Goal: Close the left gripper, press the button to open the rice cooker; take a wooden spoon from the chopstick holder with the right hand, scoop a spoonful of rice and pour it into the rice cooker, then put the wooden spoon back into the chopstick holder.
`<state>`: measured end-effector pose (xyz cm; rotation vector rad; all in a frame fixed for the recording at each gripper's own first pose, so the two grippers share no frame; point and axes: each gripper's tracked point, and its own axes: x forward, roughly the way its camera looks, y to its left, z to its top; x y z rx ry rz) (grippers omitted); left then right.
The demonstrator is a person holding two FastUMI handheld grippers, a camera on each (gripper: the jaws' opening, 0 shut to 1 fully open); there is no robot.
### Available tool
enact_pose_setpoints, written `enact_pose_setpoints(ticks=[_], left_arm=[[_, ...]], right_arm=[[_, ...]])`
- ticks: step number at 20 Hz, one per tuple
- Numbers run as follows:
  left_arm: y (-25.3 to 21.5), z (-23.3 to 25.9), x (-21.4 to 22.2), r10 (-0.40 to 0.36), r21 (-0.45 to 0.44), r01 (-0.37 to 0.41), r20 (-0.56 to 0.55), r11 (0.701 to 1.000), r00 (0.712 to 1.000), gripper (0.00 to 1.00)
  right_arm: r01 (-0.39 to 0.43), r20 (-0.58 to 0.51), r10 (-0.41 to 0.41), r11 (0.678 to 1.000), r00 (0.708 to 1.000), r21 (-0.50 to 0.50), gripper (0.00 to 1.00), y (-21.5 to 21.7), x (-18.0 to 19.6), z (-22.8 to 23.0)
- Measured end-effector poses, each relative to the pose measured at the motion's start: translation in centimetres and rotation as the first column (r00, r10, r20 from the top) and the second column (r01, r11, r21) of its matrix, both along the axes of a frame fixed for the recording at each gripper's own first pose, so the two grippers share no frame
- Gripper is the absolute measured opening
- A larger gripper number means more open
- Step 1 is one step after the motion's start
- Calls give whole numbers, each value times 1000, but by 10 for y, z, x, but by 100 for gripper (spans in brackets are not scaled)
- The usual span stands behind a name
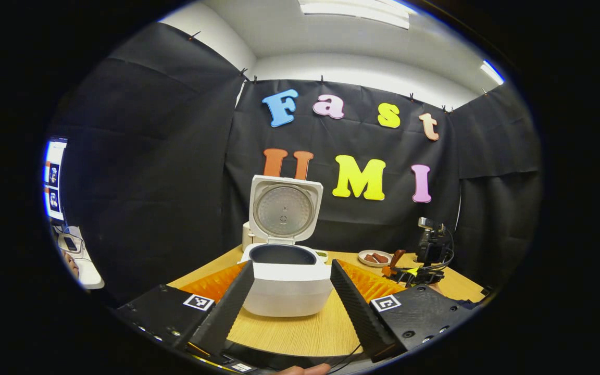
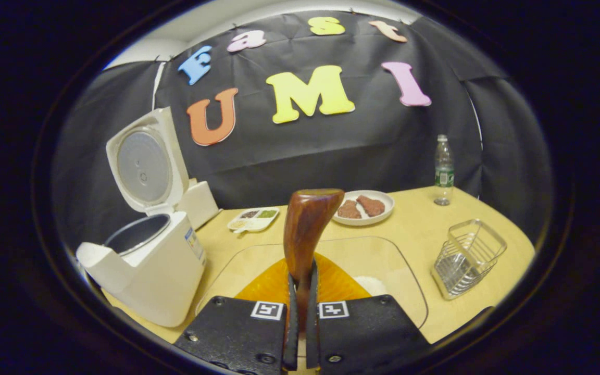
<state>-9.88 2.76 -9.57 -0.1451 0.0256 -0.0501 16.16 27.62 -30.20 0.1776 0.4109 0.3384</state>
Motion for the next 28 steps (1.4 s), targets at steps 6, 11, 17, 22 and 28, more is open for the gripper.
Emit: enact_pose_setpoints(ticks=[6, 11, 17, 22, 28], left_arm=[[-4, -2, 3, -7, 3, 7, -1, 1000, 1000, 94], [-12, -4, 6, -9, 19, 10, -9, 1000, 1000, 94], [-14, -7, 6, -7, 35, 7, -14, 999, 1000, 94], [-19, -11, 8, -17, 32, 18, -19, 999, 1000, 94], [-10, -9, 4, -11, 37, 11, -3, 999, 1000, 94]], right_arm=[[48, -164, -1, 958, 986, 283, 11, -15, 9, -1], [110, -165, -41, 894, 985, 434, 11, -47, 15, 19], [178, -219, -35, 713, 975, 679, 11, -84, 13, 46], [243, -284, 60, 372, 957, 896, 11, -97, 11, 75], [191, -253, 115, 386, 961, 902, 11, -63, 10, 89]])
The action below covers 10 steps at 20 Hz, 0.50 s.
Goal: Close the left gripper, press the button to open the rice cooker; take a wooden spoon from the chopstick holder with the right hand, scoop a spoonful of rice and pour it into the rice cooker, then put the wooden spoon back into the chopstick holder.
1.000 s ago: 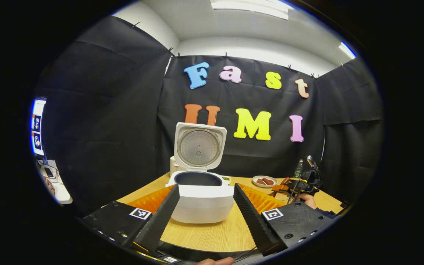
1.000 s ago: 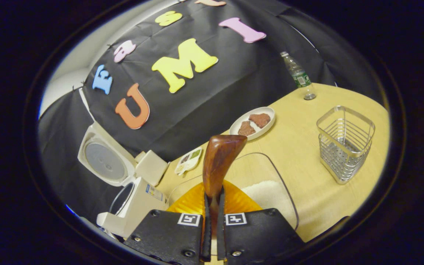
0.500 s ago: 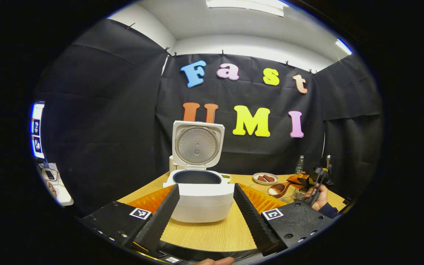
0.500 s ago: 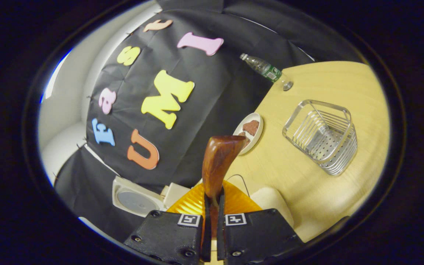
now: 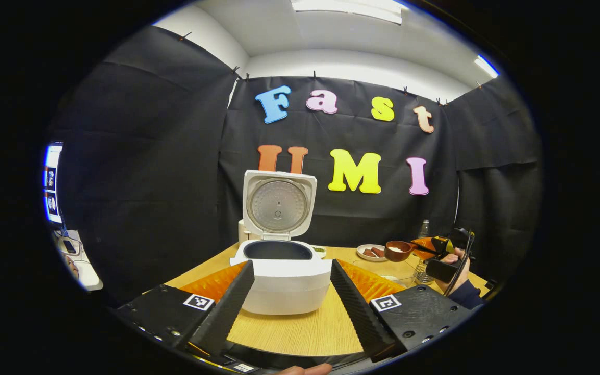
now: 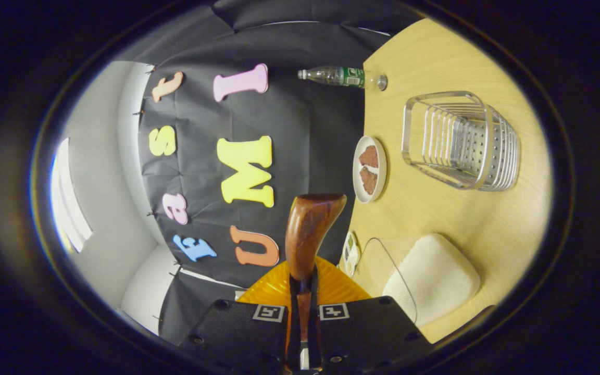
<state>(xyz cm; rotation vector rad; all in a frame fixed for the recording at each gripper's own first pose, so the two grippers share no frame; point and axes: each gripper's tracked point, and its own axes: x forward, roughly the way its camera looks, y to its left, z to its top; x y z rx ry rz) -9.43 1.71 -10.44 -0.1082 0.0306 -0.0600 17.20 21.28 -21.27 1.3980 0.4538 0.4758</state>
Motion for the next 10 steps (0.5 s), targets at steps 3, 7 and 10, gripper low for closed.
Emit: enact_pose_setpoints(ticks=[3, 7, 10], left_arm=[[12, 1, -3, 17, 9, -18, 11, 1000, 1000, 94], [26, 3, -11, 23, 10, -23, 24, 1000, 999, 94], [34, 3, -12, 23, 3, -23, 29, 1000, 999, 94]], right_arm=[[-27, 41, 29, 999, 999, -43, 11, 21, -5, 19], [-51, 74, 55, 997, 996, -50, 10, 60, -5, 51], [-98, 132, 114, 988, 985, -118, 11, 102, -11, 79]])
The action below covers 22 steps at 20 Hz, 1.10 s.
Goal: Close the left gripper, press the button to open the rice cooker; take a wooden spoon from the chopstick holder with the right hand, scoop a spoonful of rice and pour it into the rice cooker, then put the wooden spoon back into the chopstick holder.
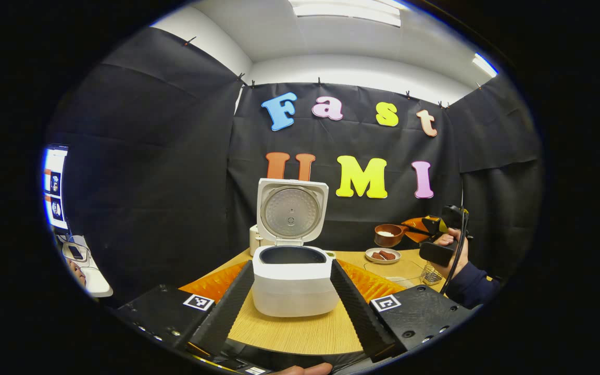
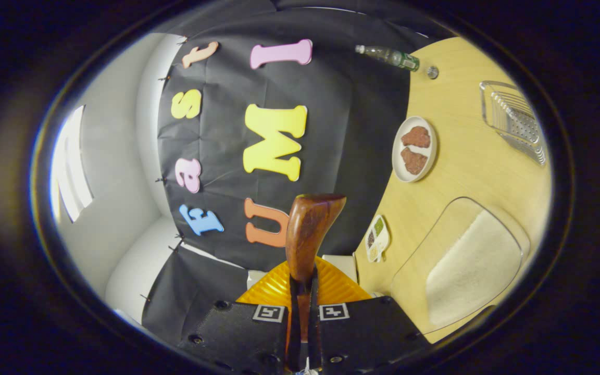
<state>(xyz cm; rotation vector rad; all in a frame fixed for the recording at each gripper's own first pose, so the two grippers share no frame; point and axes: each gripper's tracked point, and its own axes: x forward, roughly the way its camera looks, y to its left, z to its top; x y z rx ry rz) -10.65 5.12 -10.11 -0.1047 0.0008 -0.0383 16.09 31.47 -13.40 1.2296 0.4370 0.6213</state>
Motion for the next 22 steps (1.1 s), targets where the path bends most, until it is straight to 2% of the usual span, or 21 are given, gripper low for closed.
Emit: enact_pose_setpoints(ticks=[3, 7, 11, 17, 20, 22], left_arm=[[6, -3, -4, -6, -8, 6, 1, 1000, 1000, 94], [27, -6, -9, 18, 20, -18, 11, 1000, 1000, 94], [45, -7, -16, 45, 1, -45, 20, 999, 999, 94], [69, -15, -17, 84, -40, -84, 9, 996, 996, 94], [76, -19, -16, 98, -42, -98, -5, 994, 995, 94], [77, -20, -17, 98, -43, -98, -13, 994, 995, 94]], right_arm=[[3, 59, 3, 994, 998, -105, 11, 35, 3, 18], [-22, 150, 60, 969, 987, -247, 11, 88, 2, 47], [-7, 230, 115, 907, 966, -422, 11, 129, 0, 51], [18, 274, 166, 826, 947, -563, 11, 179, 13, 43], [13, 274, 218, 760, 937, -649, 11, 202, 10, 21], [38, 292, 240, 709, 926, -705, 11, 214, 7, 11]])
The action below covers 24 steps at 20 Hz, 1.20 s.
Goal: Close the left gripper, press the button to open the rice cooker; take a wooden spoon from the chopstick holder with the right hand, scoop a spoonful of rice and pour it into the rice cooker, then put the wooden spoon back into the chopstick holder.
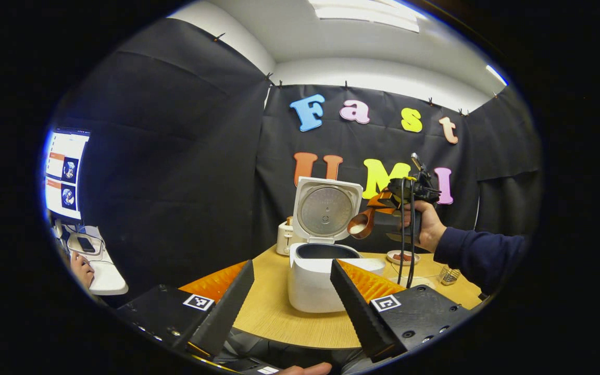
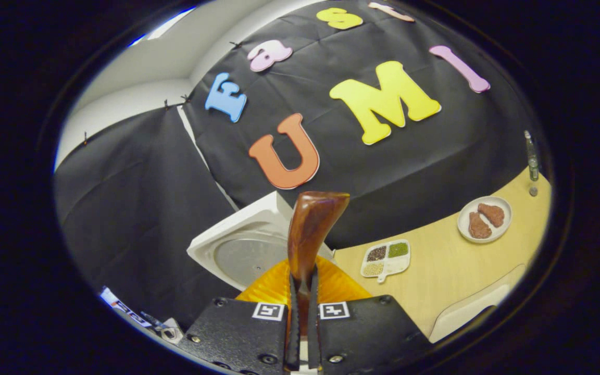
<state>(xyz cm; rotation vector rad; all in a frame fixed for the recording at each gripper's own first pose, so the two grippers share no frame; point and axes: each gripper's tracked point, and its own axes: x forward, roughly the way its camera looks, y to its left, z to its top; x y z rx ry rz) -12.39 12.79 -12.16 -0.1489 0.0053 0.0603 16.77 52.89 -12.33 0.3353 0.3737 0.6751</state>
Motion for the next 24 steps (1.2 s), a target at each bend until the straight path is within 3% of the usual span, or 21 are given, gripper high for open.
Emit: enact_pose_setpoints(ticks=[4, 11, 14, 17, 20, 22, 24], left_arm=[[1, 3, -4, -4, 13, 4, 2, 1000, 1000, 94], [5, -2, -7, 9, 8, -9, -7, 1000, 1000, 94], [2, -3, -8, -3, 8, 3, -4, 1000, 1000, 94], [2, -2, -2, -3, 11, 3, -12, 1000, 1000, 94], [-2, -1, -3, -5, 6, 6, -12, 1000, 1000, 94], [-8, 0, -4, -19, 6, 19, -16, 1000, 1000, 94], [-7, 0, -3, -13, 21, 13, -17, 1000, 1000, 94]], right_arm=[[29, 155, -5, 988, 988, -153, 11, 18, -10, -7], [9, 303, 72, 966, 950, -257, 11, 46, -38, -8], [50, 430, 102, 943, 897, -329, 11, 51, -47, -4], [95, 557, 172, 904, 813, -417, 11, 57, -60, -4], [129, 608, 227, 866, 761, -484, 11, 63, -66, -12], [151, 617, 217, 860, 756, -487, 11, 60, -65, -14], [170, 606, 150, 883, 781, -437, 11, 47, -65, -12]])
